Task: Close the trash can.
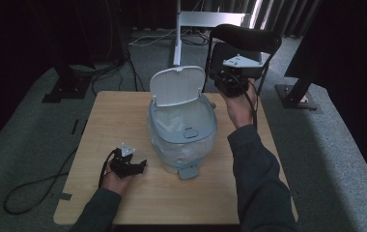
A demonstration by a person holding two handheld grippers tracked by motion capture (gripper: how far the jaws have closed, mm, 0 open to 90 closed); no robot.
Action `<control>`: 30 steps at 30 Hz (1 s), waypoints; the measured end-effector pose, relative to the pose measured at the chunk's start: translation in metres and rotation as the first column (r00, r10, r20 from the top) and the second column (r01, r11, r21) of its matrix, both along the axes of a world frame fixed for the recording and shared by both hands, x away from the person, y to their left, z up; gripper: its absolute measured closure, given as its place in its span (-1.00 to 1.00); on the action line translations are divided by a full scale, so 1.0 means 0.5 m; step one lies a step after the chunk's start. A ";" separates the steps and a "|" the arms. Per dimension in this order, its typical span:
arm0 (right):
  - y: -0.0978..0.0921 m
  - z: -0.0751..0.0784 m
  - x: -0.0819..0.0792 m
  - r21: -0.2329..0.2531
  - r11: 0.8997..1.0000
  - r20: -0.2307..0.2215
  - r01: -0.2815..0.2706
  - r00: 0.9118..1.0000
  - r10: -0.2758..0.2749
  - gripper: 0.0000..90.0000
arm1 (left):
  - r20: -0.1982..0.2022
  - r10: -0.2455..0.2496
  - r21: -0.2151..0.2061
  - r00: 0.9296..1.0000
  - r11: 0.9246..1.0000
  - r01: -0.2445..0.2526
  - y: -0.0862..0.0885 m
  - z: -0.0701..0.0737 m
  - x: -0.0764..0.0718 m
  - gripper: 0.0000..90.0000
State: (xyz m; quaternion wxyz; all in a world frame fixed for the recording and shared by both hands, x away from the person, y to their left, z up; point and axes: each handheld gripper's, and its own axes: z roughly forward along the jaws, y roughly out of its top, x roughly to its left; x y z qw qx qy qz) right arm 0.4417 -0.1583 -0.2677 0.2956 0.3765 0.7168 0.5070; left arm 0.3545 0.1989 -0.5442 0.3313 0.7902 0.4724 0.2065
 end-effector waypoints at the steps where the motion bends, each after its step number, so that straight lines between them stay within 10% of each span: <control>1: 0.000 0.000 0.000 0.000 1.000 0.000 0.000 1.000 0.000 1.00 | 0.000 0.000 0.000 1.000 1.000 0.000 0.000 0.000 0.000 -0.48; 30: 0.024 0.022 0.016 0.016 1.000 0.001 -0.012 1.000 0.012 1.00 | -0.001 -0.001 0.002 1.000 1.000 0.001 0.000 0.000 0.000 -0.48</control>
